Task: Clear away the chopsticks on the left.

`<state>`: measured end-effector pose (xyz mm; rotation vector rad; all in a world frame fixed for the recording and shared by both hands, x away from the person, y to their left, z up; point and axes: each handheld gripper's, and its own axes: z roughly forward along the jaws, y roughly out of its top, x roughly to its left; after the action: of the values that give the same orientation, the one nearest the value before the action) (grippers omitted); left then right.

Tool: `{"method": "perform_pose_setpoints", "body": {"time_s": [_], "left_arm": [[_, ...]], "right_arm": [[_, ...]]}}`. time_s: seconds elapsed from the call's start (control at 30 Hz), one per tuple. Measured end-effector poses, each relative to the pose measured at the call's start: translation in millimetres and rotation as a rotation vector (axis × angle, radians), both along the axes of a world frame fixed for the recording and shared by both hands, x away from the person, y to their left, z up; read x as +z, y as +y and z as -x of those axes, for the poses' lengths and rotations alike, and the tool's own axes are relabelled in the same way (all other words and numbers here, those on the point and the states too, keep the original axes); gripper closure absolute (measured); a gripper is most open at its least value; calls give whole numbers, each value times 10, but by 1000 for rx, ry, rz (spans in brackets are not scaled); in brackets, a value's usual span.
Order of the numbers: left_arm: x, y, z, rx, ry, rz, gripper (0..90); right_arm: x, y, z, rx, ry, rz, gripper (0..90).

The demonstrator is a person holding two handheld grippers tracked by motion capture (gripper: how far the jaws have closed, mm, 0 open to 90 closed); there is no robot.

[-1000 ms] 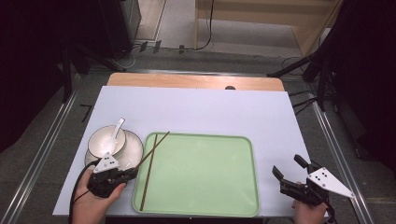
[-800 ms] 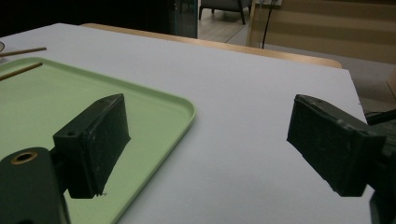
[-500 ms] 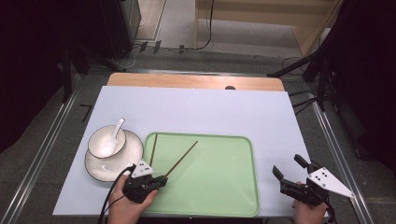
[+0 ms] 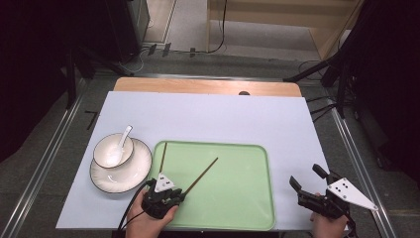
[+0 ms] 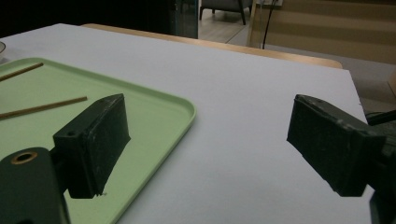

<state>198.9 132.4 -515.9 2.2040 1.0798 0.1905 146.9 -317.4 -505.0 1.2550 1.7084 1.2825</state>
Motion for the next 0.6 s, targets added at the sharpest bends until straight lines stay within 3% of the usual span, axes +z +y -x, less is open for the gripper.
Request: {"method": "perform_pose_setpoints", "body": {"time_s": [0.07, 0.13, 0.2, 0.4, 0.43, 0.6], "left_arm": [[5, 8, -17, -7, 14, 20, 713], [21, 7, -43, -9, 3, 27, 649], [62, -11, -84, -9, -7, 54, 655], [127, -252, -307, -31, -39, 69, 824], [122, -307, -350, -32, -39, 75, 885], [78, -571, -519, -58, -37, 75, 900]], "right_arm": [[3, 7, 2, 2, -1, 2, 130], [5, 9, 5, 0, -1, -1, 130], [5, 4, 7, -1, -2, -3, 130], [-3, -2, -4, 0, 1, -8, 130], [-5, 0, -5, 2, 2, -9, 130], [-11, -1, -13, 5, 7, -13, 130]]}}
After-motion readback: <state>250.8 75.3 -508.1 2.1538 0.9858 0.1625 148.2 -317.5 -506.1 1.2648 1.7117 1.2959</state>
